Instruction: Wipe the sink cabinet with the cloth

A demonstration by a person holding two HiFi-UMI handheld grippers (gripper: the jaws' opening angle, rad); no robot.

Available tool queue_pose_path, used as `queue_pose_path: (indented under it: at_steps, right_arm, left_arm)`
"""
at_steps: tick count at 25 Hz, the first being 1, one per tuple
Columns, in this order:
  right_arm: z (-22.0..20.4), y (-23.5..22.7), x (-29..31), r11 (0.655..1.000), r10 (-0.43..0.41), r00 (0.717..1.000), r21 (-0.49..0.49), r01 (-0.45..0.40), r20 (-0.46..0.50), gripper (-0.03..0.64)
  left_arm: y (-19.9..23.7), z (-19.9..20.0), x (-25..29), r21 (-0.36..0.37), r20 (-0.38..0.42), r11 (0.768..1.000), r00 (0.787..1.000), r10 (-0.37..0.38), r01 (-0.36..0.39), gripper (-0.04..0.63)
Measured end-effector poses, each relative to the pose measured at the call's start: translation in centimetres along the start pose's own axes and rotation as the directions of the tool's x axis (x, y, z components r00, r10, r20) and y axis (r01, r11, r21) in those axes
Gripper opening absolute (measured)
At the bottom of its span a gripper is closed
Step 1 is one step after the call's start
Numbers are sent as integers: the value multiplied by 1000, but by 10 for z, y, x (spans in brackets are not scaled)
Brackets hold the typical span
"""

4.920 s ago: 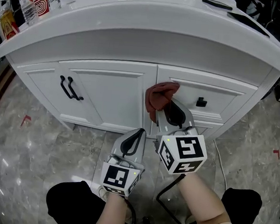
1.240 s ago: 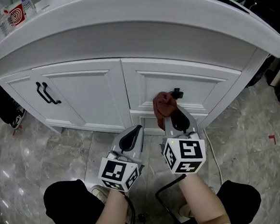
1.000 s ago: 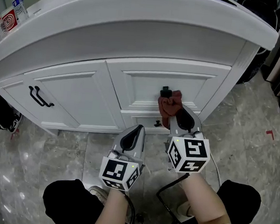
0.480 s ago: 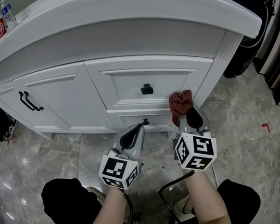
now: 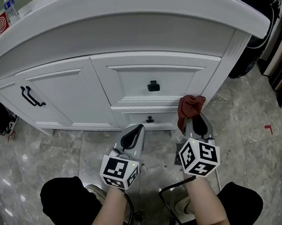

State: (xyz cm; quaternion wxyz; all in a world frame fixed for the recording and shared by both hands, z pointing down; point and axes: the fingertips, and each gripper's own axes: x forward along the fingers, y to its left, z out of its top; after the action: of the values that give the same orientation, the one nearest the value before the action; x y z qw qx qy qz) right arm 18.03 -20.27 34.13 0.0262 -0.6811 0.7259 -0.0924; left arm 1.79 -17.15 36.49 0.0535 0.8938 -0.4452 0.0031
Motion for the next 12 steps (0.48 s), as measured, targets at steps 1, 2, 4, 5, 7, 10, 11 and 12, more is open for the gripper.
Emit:
queue_pose_path:
  at_steps: [1,2,4,5,7,10,11,12]
  right_arm:
    - [-1,15,1,999,34,999,-6,-34,9,87]
    - [-4,31,2,997,70,997,-16,-70,12,87]
    - [-15,65,6,989,140,990,-39,-140,2,87]
    - [-22,82,8,984,173,985,-49,-173,-12,87]
    - [-40,115,14,971,227,973,-63,-230,-47,87]
    - [-66,157,21,952,293,951,-69,-300,-95,87]
    - [-73,170,23,944,313,944,-71,-321,-107,87]
    - [-80,182,26,937,332,936,-71,-341,-116,87]
  left_arm:
    - [6,-2,-4,5,-5,1000,1000,14,-14,0]
    - [13,-3,-8,8,-10,1000,1000,30,-30,0]
    - [29,-8,-18,5,-18,998,998,65,-65,0]
    - [38,-9,-24,2,-22,996,996,85,-85,0]
    - [57,-13,-36,-4,-29,992,992,125,-125,0]
    - [82,-17,-52,-17,-33,984,984,175,-176,0]
    - [89,-18,-57,-21,-33,982,981,189,-190,0]
    - [95,-19,-61,-25,-33,979,979,201,-202,0]
